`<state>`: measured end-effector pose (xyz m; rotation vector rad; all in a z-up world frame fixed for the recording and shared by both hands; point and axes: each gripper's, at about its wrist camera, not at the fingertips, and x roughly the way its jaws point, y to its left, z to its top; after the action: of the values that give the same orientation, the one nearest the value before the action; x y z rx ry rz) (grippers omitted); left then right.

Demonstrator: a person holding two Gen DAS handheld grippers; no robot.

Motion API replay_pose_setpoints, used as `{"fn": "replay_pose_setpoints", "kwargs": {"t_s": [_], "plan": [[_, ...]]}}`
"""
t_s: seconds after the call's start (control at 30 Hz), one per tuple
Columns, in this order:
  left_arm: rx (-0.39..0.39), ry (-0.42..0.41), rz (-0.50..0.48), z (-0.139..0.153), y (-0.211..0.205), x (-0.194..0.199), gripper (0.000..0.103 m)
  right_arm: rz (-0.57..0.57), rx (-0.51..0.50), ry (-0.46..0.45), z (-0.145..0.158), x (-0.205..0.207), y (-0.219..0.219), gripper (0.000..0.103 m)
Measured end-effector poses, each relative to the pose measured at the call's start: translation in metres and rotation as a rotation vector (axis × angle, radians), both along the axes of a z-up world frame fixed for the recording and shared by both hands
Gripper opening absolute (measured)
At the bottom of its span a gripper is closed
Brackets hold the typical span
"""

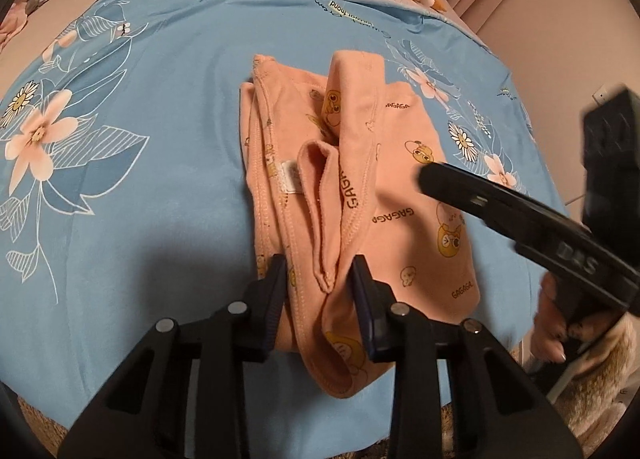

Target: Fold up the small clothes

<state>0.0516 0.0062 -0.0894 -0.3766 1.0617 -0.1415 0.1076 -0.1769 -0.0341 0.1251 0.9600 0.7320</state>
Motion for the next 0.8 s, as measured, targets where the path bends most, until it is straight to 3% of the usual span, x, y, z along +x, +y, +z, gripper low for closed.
{"fn": "replay_pose_setpoints", "kwargs": {"t_s": [0.23,0.73,0.8], "plan": [[-0.004,0.014,0.013,-0.002,0.005,-0.008,0.036,0.082,-0.076,0.010,-0.014,0.014,0.043,0.038],[-0.037,0.016,0.042,0.007,0.019,-0.017,0.041,0.074,-0.101,0.008,-0.018,0.023,0.060,0.039],[-0.025,-0.026,0.068,0.016,0.024,-0.018,0.050,0.048,-0.103,-0.016,-0.010,0.023,0.054,0.046]]}}
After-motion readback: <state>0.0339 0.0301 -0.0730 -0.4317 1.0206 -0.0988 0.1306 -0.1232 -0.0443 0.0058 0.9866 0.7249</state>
